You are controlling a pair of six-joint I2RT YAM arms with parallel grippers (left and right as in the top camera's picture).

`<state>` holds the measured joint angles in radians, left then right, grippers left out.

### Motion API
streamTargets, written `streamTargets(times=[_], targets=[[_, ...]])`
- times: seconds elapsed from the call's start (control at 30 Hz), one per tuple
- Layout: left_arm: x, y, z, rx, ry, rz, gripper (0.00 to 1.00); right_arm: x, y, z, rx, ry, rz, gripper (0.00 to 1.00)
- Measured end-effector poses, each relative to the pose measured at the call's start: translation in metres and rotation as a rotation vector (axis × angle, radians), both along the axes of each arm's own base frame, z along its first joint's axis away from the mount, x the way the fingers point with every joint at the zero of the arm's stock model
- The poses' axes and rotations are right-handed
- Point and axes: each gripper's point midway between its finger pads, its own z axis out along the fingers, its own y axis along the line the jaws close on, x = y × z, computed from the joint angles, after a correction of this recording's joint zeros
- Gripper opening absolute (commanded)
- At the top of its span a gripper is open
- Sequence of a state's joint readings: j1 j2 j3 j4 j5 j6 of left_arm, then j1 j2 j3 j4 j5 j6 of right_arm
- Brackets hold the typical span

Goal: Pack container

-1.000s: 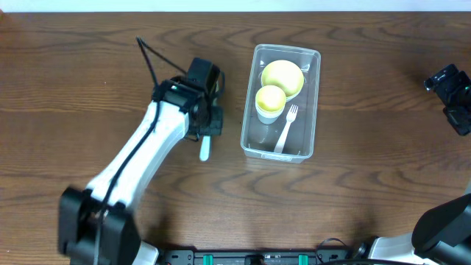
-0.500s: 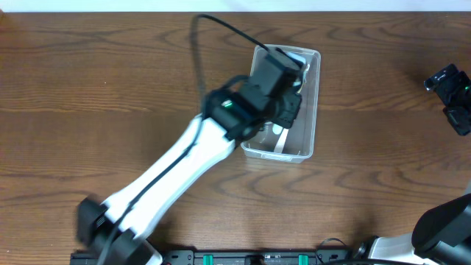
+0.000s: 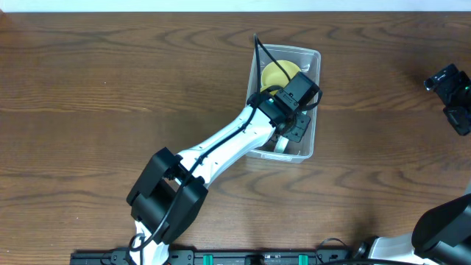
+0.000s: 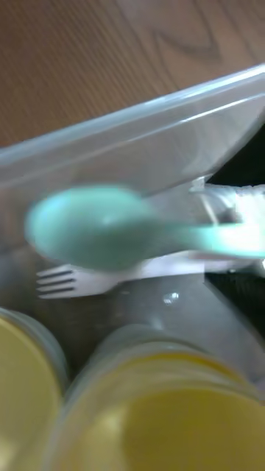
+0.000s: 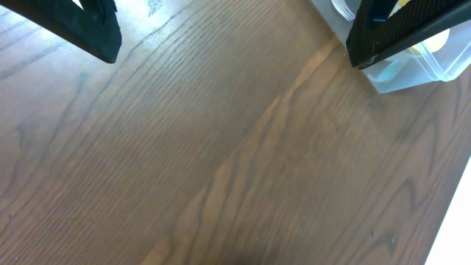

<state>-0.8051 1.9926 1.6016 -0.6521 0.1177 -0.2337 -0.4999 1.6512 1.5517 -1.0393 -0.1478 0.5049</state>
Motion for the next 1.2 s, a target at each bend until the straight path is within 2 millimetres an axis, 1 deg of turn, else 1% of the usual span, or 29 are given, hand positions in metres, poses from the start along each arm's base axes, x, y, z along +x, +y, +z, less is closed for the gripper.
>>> streamTargets(times=[0.07, 0.13, 0.17, 0.2, 0.23, 0.27, 0.3, 0.33, 0.37, 0.4, 0.43, 0.47, 0.5, 0.53, 0.57, 0.6, 0.63, 0.67, 0.7, 0.73, 0.77, 0.87, 0.93, 1.0, 1.1, 1.2], targets=[[-0.005, 0.004, 0.009, 0.013, 0.023, 0.004, 0.52, 0.000, 0.000, 0.000, 0.000, 0.000, 0.000, 0.99], [-0.009, 0.008, 0.029, 0.017, 0.028, 0.005, 0.54, 0.000, 0.000, 0.000, 0.000, 0.000, 0.000, 0.99], [-0.009, 0.010, 0.045, 0.012, 0.015, 0.008, 0.54, 0.000, 0.000, 0.000, 0.000, 0.000, 0.000, 0.99], [-0.008, 0.014, 0.069, 0.002, -0.018, 0.018, 0.54, 0.000, 0.000, 0.000, 0.000, 0.000, 0.000, 0.99], [-0.007, 0.019, 0.087, -0.002, -0.046, 0.028, 0.53, 0.000, 0.000, 0.000, 0.000, 0.000, 0.000, 0.99], [-0.007, 0.028, 0.109, -0.003, -0.083, 0.044, 0.49, 0.000, 0.000, 0.000, 0.000, 0.000, 0.000, 0.99], [-0.008, 0.040, 0.129, 0.002, -0.119, 0.070, 0.42, 0.000, 0.000, 0.000, 0.000, 0.000, 0.000, 0.99], [-0.010, 0.057, 0.148, 0.016, -0.152, 0.097, 0.38, 0.000, 0.000, 0.000, 0.000, 0.000, 0.000, 0.99], [-0.012, 0.072, 0.161, 0.036, -0.175, 0.120, 0.34, 0.000, 0.000, 0.000, 0.000, 0.000, 0.000, 0.99], [-0.014, 0.093, 0.172, 0.063, -0.191, 0.155, 0.29, 0.000, 0.000, 0.000, 0.000, 0.000, 0.000, 0.99], [-0.015, 0.113, 0.178, 0.096, -0.196, 0.189, 0.25, 0.000, 0.000, 0.000, 0.000, 0.000, 0.000, 0.99], [-0.015, 0.131, 0.180, 0.131, -0.195, 0.221, 0.25, 0.000, 0.000, 0.000, 0.000, 0.000, 0.000, 0.99], [-0.011, 0.150, 0.177, 0.168, -0.186, 0.261, 0.24, 0.000, 0.000, 0.000, 0.000, 0.000, 0.000, 0.99], [-0.007, 0.162, 0.171, 0.195, -0.172, 0.288, 0.24, 0.000, 0.000, 0.000, -0.001, -0.001, 0.000, 0.99], [-0.002, 0.174, 0.159, 0.225, -0.149, 0.319, 0.24, 0.000, 0.000, 0.000, 0.000, 0.000, 0.000, 0.99], [0.004, 0.183, 0.143, 0.250, -0.120, 0.344, 0.24, 0.000, 0.000, 0.000, 0.000, 0.000, 0.000, 0.99], [0.010, 0.191, 0.120, 0.271, -0.079, 0.366, 0.24, 0.000, 0.000, 0.000, 0.000, 0.000, 0.000, 0.99], [0.015, 0.195, 0.102, 0.277, -0.053, 0.379, 0.23, 0.000, 0.000, 0.000, 0.000, -0.001, 0.000, 0.99], [0.020, 0.198, 0.076, 0.282, -0.010, 0.390, 0.23, 0.000, 0.000, 0.000, 0.000, 0.000, 0.000, 0.99], [0.022, 0.199, 0.058, 0.277, 0.016, 0.394, 0.23, 0.000, 0.000, 0.000, 0.000, 0.000, 0.000, 0.99], [0.022, 0.199, 0.034, 0.273, 0.056, 0.395, 0.23, 0.000, 0.000, 0.000, 0.000, 0.000, 0.000, 0.99], [0.014, 0.195, -0.013, 0.248, 0.142, 0.379, 0.23, 0.000, 0.000, 0.000, 0.000, 0.000, 0.000, 0.99], [0.010, 0.187, -0.028, 0.218, 0.171, 0.362, 0.23, 0.000, 0.000, 0.000, 0.000, 0.000, 0.000, 0.99], [0.010, 0.176, -0.034, 0.174, 0.181, 0.343, 0.23, 0.000, 0.000, 0.000, 0.000, 0.000, 0.000, 0.99], [0.010, 0.153, -0.034, 0.106, 0.180, 0.299, 0.23, 0.000, 0.000, 0.000, 0.000, 0.000, 0.000, 0.99], [0.004, 0.134, -0.032, 0.080, 0.175, 0.251, 0.23, 0.000, 0.000, 0.000, 0.000, 0.000, 0.000, 0.99]])
